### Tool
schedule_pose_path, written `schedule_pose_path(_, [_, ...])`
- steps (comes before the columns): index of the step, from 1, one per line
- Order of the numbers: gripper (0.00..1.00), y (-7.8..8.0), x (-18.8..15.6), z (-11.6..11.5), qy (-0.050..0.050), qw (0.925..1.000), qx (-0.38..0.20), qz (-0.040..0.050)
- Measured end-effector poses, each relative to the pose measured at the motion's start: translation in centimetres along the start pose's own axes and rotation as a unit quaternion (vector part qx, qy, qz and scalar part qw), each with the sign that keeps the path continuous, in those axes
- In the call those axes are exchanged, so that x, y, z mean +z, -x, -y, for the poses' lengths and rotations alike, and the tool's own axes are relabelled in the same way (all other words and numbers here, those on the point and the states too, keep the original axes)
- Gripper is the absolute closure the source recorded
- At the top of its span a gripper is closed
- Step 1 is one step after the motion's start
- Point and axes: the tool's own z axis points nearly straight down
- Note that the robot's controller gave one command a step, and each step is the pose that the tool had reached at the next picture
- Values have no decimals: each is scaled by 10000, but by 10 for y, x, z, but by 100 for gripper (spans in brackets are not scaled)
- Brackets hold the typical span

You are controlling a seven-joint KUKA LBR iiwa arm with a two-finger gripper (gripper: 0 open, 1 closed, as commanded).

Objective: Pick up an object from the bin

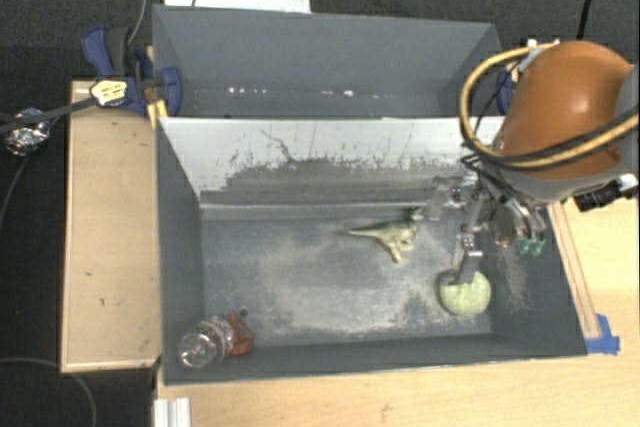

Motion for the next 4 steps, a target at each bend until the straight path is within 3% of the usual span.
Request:
schedule_pose_path(1, [0, 1, -5, 0, -3, 10000, -5, 42])
schedule_pose_path(2, [0, 64, 46, -1, 0, 10000, 59, 70])
schedule_pose_path(3, [0, 91, 77, 3, 0, 9996, -279, 27])
schedule_pose_path(4, [0, 75, 91, 12, -13, 9836, -1801, 77])
